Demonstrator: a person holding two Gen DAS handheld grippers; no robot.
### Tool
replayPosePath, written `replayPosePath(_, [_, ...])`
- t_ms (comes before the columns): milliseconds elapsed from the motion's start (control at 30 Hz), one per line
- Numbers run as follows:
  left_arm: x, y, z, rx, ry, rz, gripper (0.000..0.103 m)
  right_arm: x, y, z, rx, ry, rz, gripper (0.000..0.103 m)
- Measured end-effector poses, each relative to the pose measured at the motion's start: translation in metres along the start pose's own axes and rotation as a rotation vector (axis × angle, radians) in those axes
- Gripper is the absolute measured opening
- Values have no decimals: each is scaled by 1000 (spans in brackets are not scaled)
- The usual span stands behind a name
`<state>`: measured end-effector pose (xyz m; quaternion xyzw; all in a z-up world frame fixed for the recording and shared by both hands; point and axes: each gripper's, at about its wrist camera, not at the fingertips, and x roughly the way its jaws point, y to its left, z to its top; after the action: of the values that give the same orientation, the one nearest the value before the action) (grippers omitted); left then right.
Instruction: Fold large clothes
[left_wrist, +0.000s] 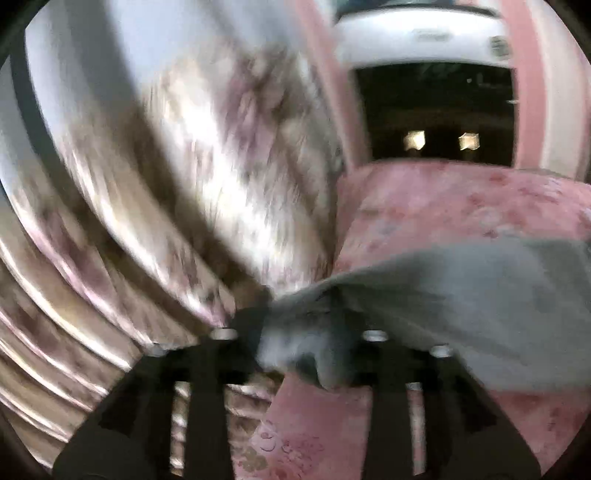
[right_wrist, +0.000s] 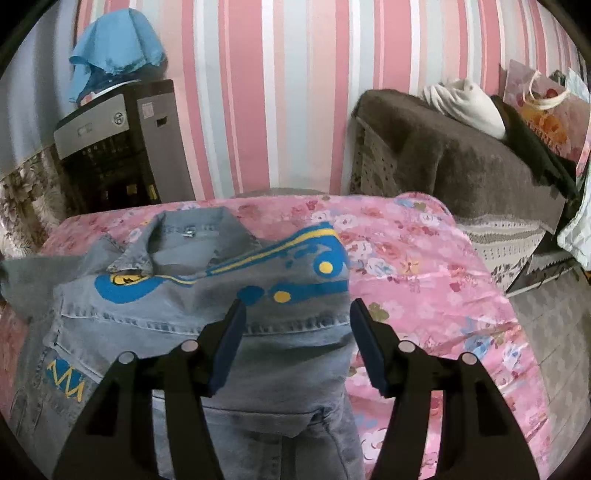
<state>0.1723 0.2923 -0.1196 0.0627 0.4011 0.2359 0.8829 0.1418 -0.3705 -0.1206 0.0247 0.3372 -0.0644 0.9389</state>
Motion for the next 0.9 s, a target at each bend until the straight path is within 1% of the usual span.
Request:
replayPosePath(33, [9,5,-6,-15,32,10,53,3,-1,-1,2,9,1,60])
replayPosePath(67, [19,11,-14,-38,73,18,63,7,-3,-3,2,20,-3,60])
replayPosePath(100, [22,16,-20,-58,92,-4,68,9,-4,-3,1,25,-6,60])
replayPosePath(167, [16,34,-28,-124,90,-35,84,11,-7,-3,-2,31,-13,60])
replayPosePath(233, [11,51,-30,-192,96,-51,87,12,-10,-2,2,30,-16,60])
replayPosePath(300, [3,68,-31,-273,109,-77,87,12,-13,1,11,25,-14,60])
replayPosePath(367, [-7,77,-34,-344,124,-110,91,11,-14,3,13,22,-6,60])
replayPosePath(400, [-7,76,-34,-361,137,-128,92,11,-13,3,9,22,-2,60])
replayPosePath(533, [2,71,-39,-428,186,-217,92,16,-6,1,-26,36,-5,60])
replayPosePath(633, [14,55,-36,-497,227,-250,92,20,-4,-1,-33,50,3,60])
replayPosePath(667, [20,48,-34,-533,245,-276,92,21,-3,-2,-35,52,7,60])
replayPosePath(733, [26,38,-31,-556,253,-273,92,20,-2,-4,-45,54,10,60])
replayPosePath(767, [30,31,-28,-546,255,-247,91,19,-1,-5,-49,54,9,60])
replayPosePath(800, [36,23,-24,-524,263,-226,89,18,-1,-6,-50,53,9,60])
replayPosePath(833, [40,18,-23,-512,273,-225,83,17,-1,-6,-50,52,10,60])
replayPosePath(867, [47,11,-22,-505,289,-247,74,16,-2,-8,-48,50,12,60])
replayPosePath(900, [52,6,-22,-494,301,-246,73,15,-3,-8,-46,49,12,60])
